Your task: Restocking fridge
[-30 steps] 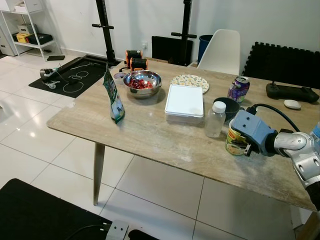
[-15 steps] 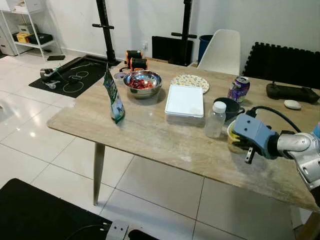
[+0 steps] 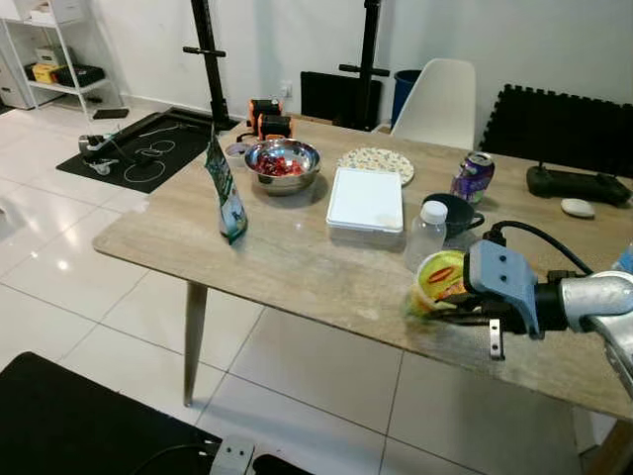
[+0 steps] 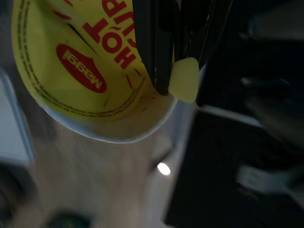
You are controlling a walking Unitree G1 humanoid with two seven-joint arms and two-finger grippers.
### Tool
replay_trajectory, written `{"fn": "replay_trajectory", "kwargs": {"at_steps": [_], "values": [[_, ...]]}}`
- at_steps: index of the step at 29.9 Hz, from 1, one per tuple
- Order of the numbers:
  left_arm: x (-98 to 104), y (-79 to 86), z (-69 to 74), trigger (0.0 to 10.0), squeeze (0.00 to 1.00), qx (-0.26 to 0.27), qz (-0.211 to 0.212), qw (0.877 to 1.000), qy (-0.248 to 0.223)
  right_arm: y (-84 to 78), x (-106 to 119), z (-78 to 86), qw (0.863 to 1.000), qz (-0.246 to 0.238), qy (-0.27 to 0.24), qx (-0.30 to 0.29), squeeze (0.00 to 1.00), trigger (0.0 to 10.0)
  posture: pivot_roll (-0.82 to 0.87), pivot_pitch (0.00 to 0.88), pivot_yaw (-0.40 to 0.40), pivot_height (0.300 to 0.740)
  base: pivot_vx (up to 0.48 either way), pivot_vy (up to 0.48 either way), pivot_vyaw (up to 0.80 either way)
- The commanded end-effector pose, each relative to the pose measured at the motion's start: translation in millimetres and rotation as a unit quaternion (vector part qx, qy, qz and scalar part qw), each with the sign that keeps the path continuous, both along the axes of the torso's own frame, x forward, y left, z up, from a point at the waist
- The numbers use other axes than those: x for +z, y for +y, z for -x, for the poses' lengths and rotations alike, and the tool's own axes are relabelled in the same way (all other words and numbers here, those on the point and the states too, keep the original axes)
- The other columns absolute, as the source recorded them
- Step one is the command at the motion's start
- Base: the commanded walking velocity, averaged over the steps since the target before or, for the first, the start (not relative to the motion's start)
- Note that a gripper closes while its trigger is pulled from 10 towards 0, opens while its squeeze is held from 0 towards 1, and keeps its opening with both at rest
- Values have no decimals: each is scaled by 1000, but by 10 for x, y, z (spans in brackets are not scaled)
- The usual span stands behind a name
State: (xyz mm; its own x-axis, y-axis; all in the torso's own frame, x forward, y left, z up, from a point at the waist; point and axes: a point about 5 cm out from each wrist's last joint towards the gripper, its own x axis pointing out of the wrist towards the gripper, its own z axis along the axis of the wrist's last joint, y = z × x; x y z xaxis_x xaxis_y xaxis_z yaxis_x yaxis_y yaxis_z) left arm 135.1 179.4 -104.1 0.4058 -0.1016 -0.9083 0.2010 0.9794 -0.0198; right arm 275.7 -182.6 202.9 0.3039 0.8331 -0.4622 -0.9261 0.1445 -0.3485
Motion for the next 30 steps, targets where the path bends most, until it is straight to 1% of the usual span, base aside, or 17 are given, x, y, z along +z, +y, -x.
{"fn": "replay_trajectory", "kwargs": {"at_steps": [1,4,6,8,9,10,16,18,19,20,21,22,23,26,27,28,30], "values": [[-62,-68,165,10000,0,-8,4,999,33,13,81,65,1000,-23,4,16,0,0,-61,0,-55,740,0,0,0],[-62,-70,164,10000,0,-9,4,999,33,93,45,210,997,-34,35,61,0,0,-62,0,-55,740,0,0,0],[-62,-70,164,10000,0,-9,4,999,33,93,45,210,997,-34,35,61,0,0,-62,0,-55,740,0,0,0],[-62,-70,165,10000,0,-10,4,999,33,135,-92,301,994,-18,68,83,0,0,-62,0,-55,740,0,0,0],[-62,-70,165,10000,0,-10,4,999,33,135,-92,301,994,-18,68,83,0,0,-62,0,-55,740,0,0,0],[-62,-65,164,10000,0,-10,3,999,33,167,-254,365,991,5,99,91,0,0,-64,0,-52,740,0,0,0],[-61,-57,162,10000,0,-10,2,999,33,166,-475,436,986,25,145,83,0,0,-65,0,-52,740,0,0,0],[-61,-56,163,10000,0,-10,1,999,33,121,-605,444,984,46,163,62,0,0,-68,0,-50,740,0,0,0],[-61,-56,163,10000,0,-10,1,999,33,121,-605,444,984,46,163,62,0,0,-68,0,-50,740,0,0,0],[-61,-57,163,10000,0,-11,2,999,33,95,-706,448,982,57,174,47,0,0,-67,0,-52,740,0,0,0],[-61,-57,163,10000,0,-11,2,999,33,95,-706,448,982,57,174,47,0,0,-67,0,-52,740,0,0,0],[-62,-61,164,10000,0,-11,2,999,34,12,-934,440,978,90,188,10,0,0,-69,0,-52,740,0,0,0],[-62,-61,164,10000,0,-11,2,999,34,12,-934,440,978,90,188,10,0,0,-69,0,-52,740,0,0,0],[-64,-72,169,10000,0,-11,3,999,34,-258,-1426,408,961,164,205,-91,0,0,-70,0,-55,740,0,0,0],[-64,-72,169,10000,0,-11,3,999,34,-258,-1426,408,961,164,205,-91,0,0,-70,0,-55,740,0,0,0],[-64,-74,170,10000,0,-11,3,999,34,-327,-1530,405,955,180,205,-116,0,0,-70,0,-55,740,0,0,0],[-65,-79,171,10000,0,-11,3,999,34,-526,-1805,455,932,225,221,-177,0,0,-69,0,-56,740,0,0,0]]}}
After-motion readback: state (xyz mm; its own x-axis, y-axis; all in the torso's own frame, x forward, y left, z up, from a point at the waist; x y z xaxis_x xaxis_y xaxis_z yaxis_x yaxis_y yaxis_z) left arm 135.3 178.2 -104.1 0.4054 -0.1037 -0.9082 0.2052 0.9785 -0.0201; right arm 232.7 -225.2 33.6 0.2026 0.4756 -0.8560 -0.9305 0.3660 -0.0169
